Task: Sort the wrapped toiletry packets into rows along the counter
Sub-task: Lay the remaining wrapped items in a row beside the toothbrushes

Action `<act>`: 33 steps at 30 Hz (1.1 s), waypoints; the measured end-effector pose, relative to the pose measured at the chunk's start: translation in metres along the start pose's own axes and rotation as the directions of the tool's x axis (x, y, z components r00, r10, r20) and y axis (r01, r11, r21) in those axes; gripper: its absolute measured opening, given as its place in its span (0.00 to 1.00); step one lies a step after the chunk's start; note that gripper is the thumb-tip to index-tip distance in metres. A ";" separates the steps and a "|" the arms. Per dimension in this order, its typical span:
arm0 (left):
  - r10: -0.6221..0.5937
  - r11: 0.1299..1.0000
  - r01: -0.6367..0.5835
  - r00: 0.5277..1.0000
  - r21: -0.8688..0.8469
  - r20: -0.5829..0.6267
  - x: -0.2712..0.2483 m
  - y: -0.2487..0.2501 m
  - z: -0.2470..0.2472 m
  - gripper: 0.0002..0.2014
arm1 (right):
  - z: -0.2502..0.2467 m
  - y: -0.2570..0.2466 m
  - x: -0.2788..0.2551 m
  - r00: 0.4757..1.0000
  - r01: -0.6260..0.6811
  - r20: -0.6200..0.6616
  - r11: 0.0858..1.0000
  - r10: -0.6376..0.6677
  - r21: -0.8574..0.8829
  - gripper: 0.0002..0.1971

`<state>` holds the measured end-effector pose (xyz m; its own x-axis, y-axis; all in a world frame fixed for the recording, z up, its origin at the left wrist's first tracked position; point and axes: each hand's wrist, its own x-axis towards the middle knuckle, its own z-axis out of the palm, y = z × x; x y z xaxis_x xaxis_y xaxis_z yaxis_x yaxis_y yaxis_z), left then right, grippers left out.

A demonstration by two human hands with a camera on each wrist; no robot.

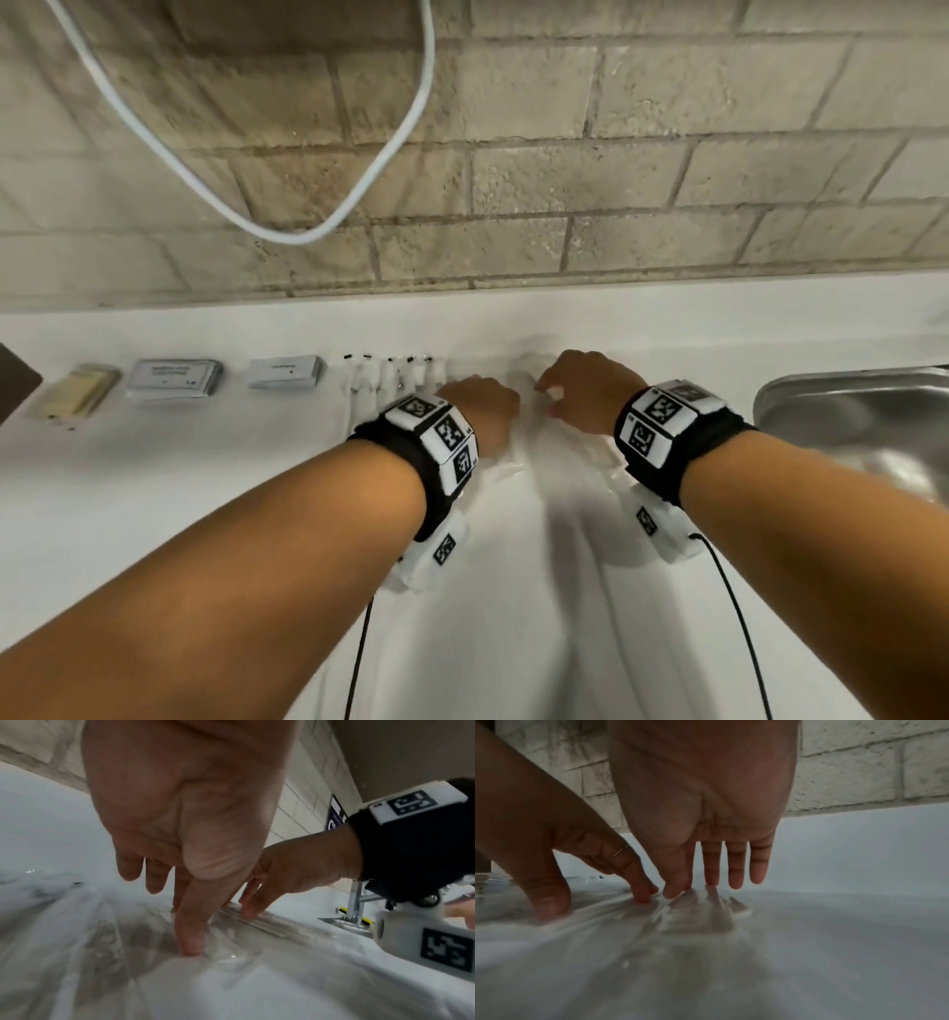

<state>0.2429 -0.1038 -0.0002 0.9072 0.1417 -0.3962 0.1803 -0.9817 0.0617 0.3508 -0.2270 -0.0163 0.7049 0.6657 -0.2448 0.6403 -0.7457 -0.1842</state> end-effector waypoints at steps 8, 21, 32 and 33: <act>0.165 0.965 -0.145 0.983 0.218 -0.079 -0.012 0.019 0.013 0.15 | 0.001 0.020 -0.022 0.999 0.015 0.030 0.997 -0.012 -0.082 0.17; 0.386 0.875 -0.345 0.921 0.341 -0.057 -0.017 0.036 0.016 0.13 | 0.005 0.028 -0.037 0.997 0.069 -0.026 0.992 -0.067 0.102 0.15; -0.001 0.094 -0.258 0.966 -0.962 -0.259 -0.022 0.024 -0.034 0.15 | -0.016 0.015 -0.058 0.990 0.060 0.007 0.462 -0.143 0.885 0.11; -0.007 -0.047 -0.224 0.974 -0.973 -0.224 -0.023 0.021 -0.036 0.16 | -0.016 0.010 -0.056 0.983 0.025 0.046 0.379 -0.177 0.925 0.08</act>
<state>0.2395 -0.1233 0.0430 0.9681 0.1732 -0.1810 0.1581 0.1380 0.9777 0.3225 -0.2712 0.0103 0.5660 0.7849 -0.2521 -0.0226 -0.2909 -0.9565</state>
